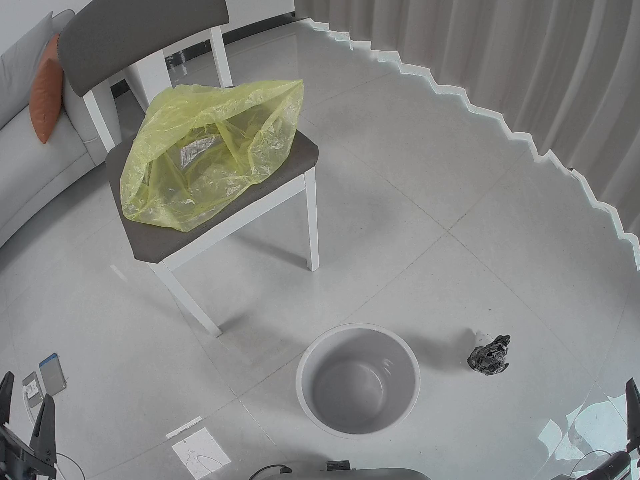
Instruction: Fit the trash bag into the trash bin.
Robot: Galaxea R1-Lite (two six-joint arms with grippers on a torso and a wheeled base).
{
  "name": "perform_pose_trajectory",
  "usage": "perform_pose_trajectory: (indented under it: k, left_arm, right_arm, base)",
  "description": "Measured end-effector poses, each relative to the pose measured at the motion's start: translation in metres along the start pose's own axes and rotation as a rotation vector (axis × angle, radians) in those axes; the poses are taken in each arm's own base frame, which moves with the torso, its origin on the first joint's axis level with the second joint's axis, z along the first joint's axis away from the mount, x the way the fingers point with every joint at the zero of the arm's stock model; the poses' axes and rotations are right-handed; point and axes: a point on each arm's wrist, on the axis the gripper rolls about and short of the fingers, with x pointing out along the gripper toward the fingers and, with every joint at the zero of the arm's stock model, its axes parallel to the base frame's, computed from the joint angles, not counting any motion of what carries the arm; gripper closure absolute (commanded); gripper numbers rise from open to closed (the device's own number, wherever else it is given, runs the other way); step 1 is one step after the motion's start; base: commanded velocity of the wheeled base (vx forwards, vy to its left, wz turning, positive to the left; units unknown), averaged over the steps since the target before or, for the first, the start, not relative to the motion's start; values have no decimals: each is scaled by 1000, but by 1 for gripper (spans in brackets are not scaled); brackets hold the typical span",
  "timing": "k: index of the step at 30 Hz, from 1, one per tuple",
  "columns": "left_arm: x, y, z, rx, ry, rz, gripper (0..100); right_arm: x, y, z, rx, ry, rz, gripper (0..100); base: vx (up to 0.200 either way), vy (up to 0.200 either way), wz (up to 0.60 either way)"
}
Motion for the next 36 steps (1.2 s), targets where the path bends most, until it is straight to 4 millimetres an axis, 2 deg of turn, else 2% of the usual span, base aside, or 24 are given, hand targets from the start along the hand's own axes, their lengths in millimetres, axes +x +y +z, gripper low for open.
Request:
perform_pose_trajectory:
  k: [7, 13, 20, 26, 31, 36]
  left_arm:
    - [17, -4, 31, 7, 76, -82, 0]
    - [50, -8, 64, 8, 164, -113, 0]
    - [111, -15, 78, 19, 275, -148, 0]
    - [175, -24, 76, 43, 355, -146, 0]
    - [232, -34, 75, 69, 340, -126, 0]
    - [277, -42, 74, 87, 315, -83, 0]
  right_arm:
    - [1, 1, 2, -93, 47, 15, 0]
    - [4, 1, 5, -115, 77, 17, 0]
    - [7, 1, 6, -123, 105, 15, 0]
    - [8, 1, 3, -125, 123, 12, 0]
    - [8, 0, 1, -126, 125, 11, 0]
    - [6, 0, -1, -128, 119, 7, 0]
  base:
    - [0, 0, 0]
    - [0, 0, 0]
    - [0, 0, 0]
    - [0, 0, 0]
    - [0, 0, 0]
    - [0, 0, 0]
